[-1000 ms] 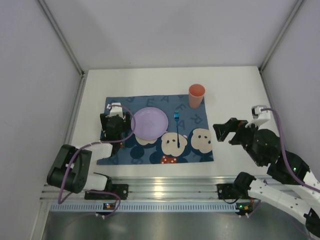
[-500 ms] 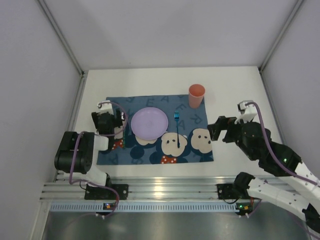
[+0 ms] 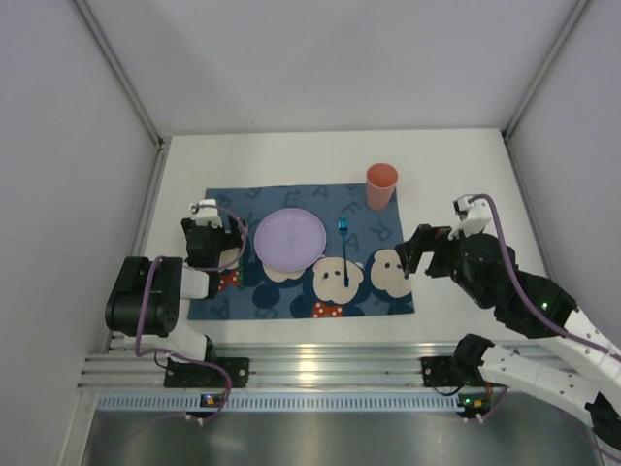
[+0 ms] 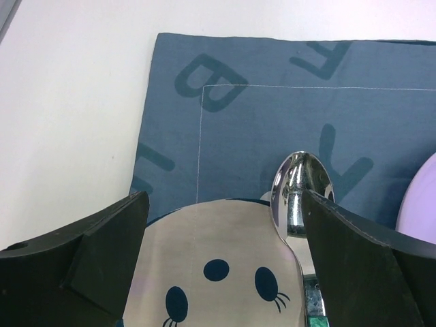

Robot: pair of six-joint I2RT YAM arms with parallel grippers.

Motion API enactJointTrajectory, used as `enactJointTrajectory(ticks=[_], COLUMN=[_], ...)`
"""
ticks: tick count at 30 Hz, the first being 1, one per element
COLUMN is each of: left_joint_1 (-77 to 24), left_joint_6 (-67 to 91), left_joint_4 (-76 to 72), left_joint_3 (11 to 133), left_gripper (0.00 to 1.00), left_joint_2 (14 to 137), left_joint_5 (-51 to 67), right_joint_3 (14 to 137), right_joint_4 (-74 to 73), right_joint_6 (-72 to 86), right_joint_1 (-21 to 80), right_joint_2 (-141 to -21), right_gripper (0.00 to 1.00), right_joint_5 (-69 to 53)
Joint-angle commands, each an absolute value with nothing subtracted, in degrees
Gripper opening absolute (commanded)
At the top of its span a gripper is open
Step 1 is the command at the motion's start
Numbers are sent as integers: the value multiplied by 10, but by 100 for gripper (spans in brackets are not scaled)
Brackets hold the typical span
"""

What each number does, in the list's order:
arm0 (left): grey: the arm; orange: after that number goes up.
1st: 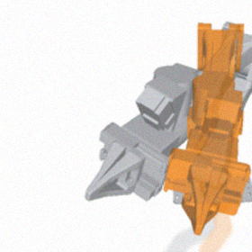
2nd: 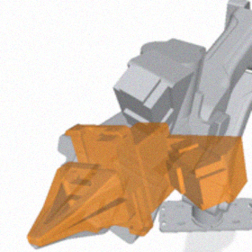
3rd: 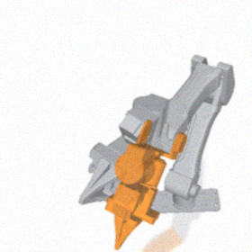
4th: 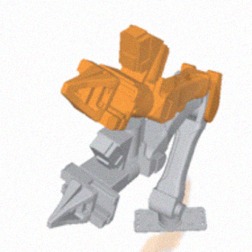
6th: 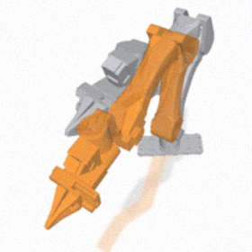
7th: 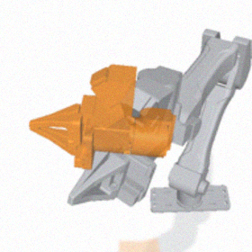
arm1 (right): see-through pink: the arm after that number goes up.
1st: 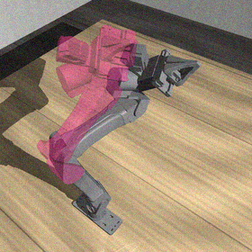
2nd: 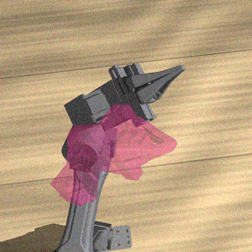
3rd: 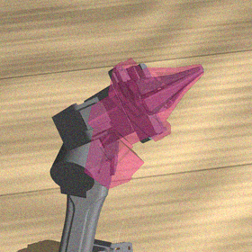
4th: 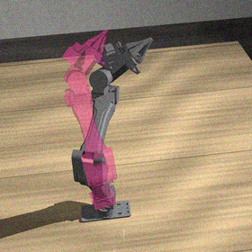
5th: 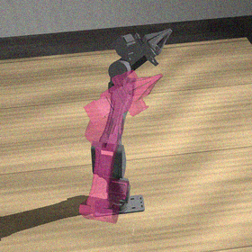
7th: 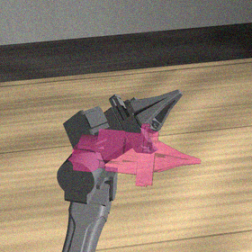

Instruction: Set the dinner table for one person

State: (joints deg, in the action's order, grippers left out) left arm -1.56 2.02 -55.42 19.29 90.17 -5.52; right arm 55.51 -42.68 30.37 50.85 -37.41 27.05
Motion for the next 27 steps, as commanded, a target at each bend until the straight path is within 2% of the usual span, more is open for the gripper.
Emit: enactJointTrajectory(ticks=[1,11,18,24,27], left_joint_1=[-12,-12,-12,-12,-12], left_joint_6=[24,24,24,24,24], left_joint_4=[-613,-614,-614,-614,-614], left_joint_3=[185,185,186,186,186], left_gripper=[98,98,98,98,98], left_joint_2=[898,898,898,898,898], left_joint_5=[-40,-39,-39,-40,-40], right_joint_3=[544,533,734,855,853], right_joint_4=[-415,-425,-391,-446,-446], right_joint_6=[336,382,345,320,374], right_joint_1=[509,509,509,509,509], right_joint_2=[-363,-287,-306,-399,-426], right_gripper=[100,100,100,100,100], right_joint_5=[265,255,334,237,215])
